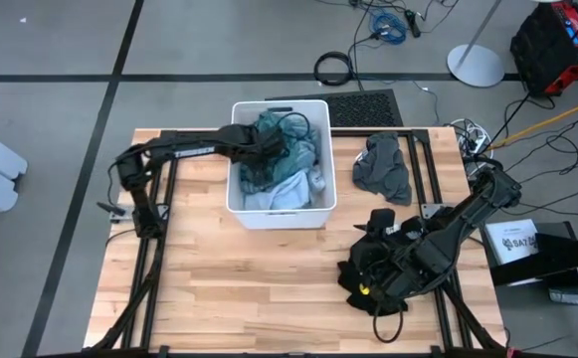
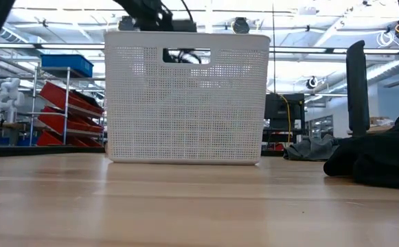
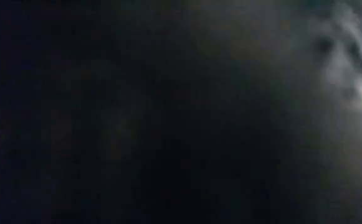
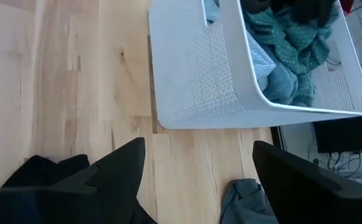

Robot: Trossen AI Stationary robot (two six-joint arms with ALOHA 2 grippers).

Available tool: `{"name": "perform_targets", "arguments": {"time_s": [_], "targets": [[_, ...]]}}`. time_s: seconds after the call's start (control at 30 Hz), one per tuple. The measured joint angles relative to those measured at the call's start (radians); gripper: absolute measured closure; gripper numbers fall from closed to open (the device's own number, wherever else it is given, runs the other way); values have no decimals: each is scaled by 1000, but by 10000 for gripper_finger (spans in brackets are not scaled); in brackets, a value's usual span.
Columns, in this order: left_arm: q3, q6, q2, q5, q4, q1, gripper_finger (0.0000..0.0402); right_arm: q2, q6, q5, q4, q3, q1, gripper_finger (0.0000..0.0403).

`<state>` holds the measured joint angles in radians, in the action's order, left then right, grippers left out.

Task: Sort clothes
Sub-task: Put the green shirt into the white laundry bin

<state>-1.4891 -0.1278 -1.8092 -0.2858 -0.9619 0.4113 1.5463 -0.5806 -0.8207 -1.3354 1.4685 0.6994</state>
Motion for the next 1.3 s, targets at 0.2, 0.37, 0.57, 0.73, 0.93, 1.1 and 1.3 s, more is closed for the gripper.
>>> {"name": "perform_targets", "arguments": {"time_s": [0.2, 0.37, 0.57, 0.73, 0.93, 1.1, 1.3], "targets": [[-1, -88, -63, 273, -42, 16, 363, 0, 2, 0, 0, 0, 0, 117], [-3, -142, -67, 398, -42, -1, 362, 0, 8, 0, 0, 0, -8, 117], [-70, -117, -61, 317, -138, -9, 286, 0, 7, 6, 10, 0, -11, 117], [-166, -98, -47, 306, -267, -17, 213, 0, 20, 9, 29, 0, -11, 117], [-319, -35, -42, 175, -432, -13, 177, 0, 20, 9, 29, 0, -11, 117], [-422, -10, -41, 78, -437, -3, 175, 0, 20, 12, 29, 0, -11, 117], [-534, -8, -34, 140, -481, -6, 174, 0, 20, 15, 27, 0, -10, 117]]}}
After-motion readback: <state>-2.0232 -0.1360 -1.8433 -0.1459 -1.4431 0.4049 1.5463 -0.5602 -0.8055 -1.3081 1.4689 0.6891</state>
